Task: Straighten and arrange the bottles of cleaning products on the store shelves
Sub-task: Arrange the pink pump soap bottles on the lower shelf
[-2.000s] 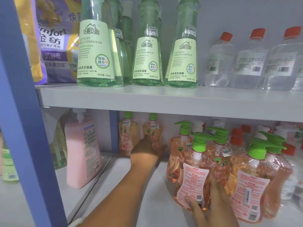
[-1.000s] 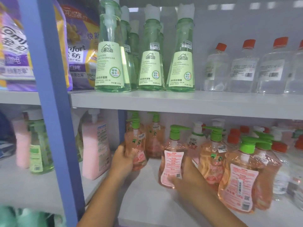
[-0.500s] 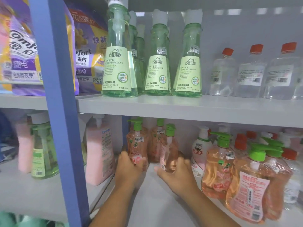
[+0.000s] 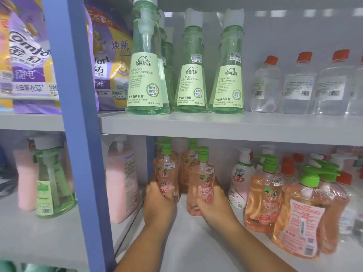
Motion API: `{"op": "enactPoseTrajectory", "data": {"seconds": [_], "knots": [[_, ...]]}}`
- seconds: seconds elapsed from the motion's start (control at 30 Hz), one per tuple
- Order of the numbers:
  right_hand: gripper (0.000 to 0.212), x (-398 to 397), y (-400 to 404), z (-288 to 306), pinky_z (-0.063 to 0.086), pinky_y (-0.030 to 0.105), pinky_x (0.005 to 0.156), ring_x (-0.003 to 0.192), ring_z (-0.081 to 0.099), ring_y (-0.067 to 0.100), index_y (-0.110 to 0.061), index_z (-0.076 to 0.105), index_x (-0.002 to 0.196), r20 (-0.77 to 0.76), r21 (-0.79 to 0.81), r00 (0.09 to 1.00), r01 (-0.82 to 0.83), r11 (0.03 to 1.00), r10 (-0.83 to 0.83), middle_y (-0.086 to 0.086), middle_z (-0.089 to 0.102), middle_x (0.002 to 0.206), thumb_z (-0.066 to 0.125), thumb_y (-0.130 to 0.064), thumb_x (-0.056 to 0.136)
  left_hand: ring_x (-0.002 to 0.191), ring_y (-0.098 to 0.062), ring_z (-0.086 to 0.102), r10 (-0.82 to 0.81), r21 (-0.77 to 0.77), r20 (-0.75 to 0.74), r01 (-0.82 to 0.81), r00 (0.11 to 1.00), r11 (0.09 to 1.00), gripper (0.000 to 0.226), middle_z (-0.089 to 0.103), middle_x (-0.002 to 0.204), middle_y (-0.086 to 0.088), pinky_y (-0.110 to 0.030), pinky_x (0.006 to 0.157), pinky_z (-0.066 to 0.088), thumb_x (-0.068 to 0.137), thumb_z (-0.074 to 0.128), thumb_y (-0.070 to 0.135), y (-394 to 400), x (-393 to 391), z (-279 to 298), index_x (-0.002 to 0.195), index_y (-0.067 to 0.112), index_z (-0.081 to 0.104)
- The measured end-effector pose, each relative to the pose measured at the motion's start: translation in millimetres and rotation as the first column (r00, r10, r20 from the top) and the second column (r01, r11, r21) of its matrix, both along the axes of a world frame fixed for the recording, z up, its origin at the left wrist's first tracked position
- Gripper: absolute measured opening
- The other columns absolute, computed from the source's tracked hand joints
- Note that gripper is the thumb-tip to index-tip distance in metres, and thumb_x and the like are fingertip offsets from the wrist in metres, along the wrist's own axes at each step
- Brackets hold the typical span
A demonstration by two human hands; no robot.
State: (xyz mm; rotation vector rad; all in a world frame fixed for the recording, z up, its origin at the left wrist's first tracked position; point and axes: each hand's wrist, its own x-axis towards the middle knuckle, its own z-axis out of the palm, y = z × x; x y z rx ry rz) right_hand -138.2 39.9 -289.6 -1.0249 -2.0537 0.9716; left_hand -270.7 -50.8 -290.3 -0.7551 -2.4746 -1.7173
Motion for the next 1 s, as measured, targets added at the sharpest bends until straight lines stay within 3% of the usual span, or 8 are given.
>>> {"op": "enactPoseTrajectory", "data": {"seconds": [0.1,0.2,0.33,0.63,0.73,0.87,1.0], "knots": [[0.040,-6,7,-2,0.059,0.023,0.075,0.088,0.071,0.006,-0.028,0.060,0.114,-0.021,0.091,0.999,0.026,0.995,-0.024,-0.006,0.069,0.102,0.074,-0.031,0.077,0.109,-0.034,0.058,0.029,0.005,0.026,-0.030,0.999,1.000,0.023,0.055,0.117,-0.010,-0.041,0.085,0.048,0.100,0.059,0.030,1,-1,1,0.115,0.013,0.054],[0.032,-21,7,1,0.060,0.024,0.079,0.089,0.072,0.008,-0.029,0.063,0.109,-0.026,0.125,0.999,0.028,0.992,-0.025,-0.010,0.069,0.099,0.076,-0.027,0.079,0.111,-0.035,0.057,0.014,0.051,0.044,-0.017,0.999,0.999,0.026,0.056,0.118,-0.013,-0.040,0.084,0.045,0.101,0.060,0.026,1,1,2,0.121,0.011,0.055],[0.025,-33,7,-4,0.056,0.030,0.086,0.089,0.063,0.015,-0.022,0.059,0.113,-0.012,0.196,0.997,0.080,0.977,-0.079,-0.003,0.055,0.102,0.068,-0.015,0.090,0.111,-0.035,0.058,0.014,0.063,0.055,-0.017,0.998,0.998,0.026,0.056,0.118,-0.013,-0.037,0.081,0.041,0.102,0.058,0.023,1,0,3,0.124,0.009,0.056],[0.041,-37,14,-12,0.056,0.034,0.093,0.100,0.064,0.018,-0.026,0.059,0.126,-0.054,0.255,0.995,0.094,0.962,-0.083,0.000,0.057,0.112,0.068,-0.013,0.088,0.109,-0.037,0.057,-0.004,0.060,0.137,-0.004,0.991,0.998,0.020,0.057,0.116,-0.019,-0.035,0.082,0.038,0.101,0.059,0.016,12,-9,0,0.112,-0.001,0.060],[0.036,-35,19,-15,0.056,0.033,0.094,0.100,0.066,0.015,-0.025,0.062,0.123,-0.045,0.216,0.997,0.073,0.974,-0.064,-0.002,0.062,0.112,0.067,-0.019,0.088,0.098,-0.034,0.060,-0.035,0.103,0.176,0.017,0.984,0.995,0.010,0.062,0.110,-0.014,-0.038,0.081,0.046,0.098,0.063,0.015,14,-12,-4,0.103,0.007,0.061],[0.034,-31,24,-21,0.058,0.036,0.093,0.102,0.067,0.012,-0.029,0.064,0.118,-0.059,0.178,0.997,0.062,0.982,-0.053,-0.004,0.067,0.111,0.065,-0.026,0.085,0.087,-0.026,0.054,-0.069,0.142,0.217,0.038,0.974,0.989,0.008,0.064,0.103,-0.007,-0.031,0.075,0.037,0.099,0.062,0.014,10,-10,-2,0.099,0.020,0.056],[0.032,-18,2,-3,0.053,0.028,0.095,0.111,0.065,0.017,-0.026,0.063,0.124,-0.088,0.137,0.996,0.025,0.990,-0.013,-0.003,0.062,0.116,0.064,-0.022,0.091,0.103,-0.035,0.059,-0.023,0.105,0.178,0.004,0.984,0.994,0.017,0.060,0.110,-0.013,-0.038,0.081,0.045,0.097,0.065,0.020,4,-3,5,0.111,0.012,0.059]]}}
